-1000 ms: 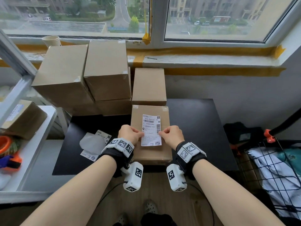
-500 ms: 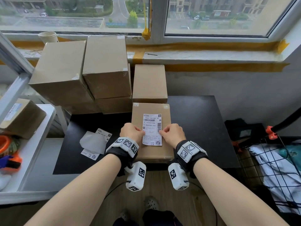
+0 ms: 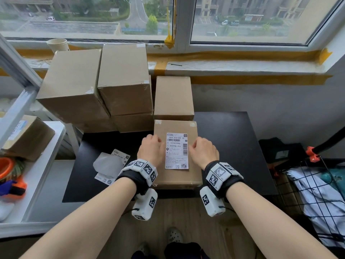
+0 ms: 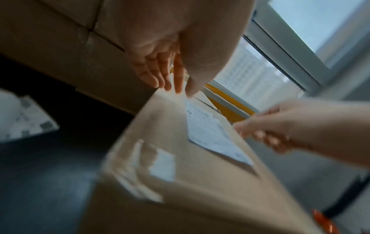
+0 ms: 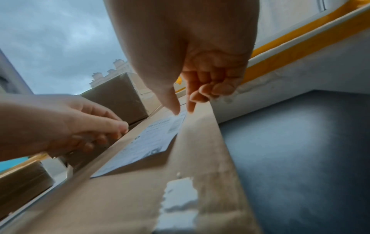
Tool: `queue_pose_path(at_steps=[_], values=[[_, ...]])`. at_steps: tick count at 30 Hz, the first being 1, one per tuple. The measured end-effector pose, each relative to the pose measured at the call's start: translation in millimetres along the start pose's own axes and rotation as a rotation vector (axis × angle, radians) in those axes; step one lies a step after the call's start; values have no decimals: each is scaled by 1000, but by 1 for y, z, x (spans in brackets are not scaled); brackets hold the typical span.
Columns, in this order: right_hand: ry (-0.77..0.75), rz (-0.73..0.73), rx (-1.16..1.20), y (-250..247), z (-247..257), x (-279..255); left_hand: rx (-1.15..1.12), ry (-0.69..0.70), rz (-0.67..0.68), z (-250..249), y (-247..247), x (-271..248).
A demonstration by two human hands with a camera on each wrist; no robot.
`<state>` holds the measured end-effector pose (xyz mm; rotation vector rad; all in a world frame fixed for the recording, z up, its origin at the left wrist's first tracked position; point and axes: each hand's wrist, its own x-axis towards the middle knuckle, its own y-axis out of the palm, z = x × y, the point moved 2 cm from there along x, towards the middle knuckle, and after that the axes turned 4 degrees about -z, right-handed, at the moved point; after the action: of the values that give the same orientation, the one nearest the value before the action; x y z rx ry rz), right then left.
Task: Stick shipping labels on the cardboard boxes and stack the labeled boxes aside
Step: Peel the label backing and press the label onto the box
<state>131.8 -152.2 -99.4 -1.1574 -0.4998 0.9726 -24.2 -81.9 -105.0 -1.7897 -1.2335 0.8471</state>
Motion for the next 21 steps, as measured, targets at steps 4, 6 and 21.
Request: queue_pose_path(at_steps=[4,6,21], values=[[-320,108,-79,12,5,13,321,369,207,-6,9,9],[-385,221,-145,23,4,17,421,419,298,-5,15,15],[-490,238,-237,38,-9,28,488,563,356,18,27,16]])
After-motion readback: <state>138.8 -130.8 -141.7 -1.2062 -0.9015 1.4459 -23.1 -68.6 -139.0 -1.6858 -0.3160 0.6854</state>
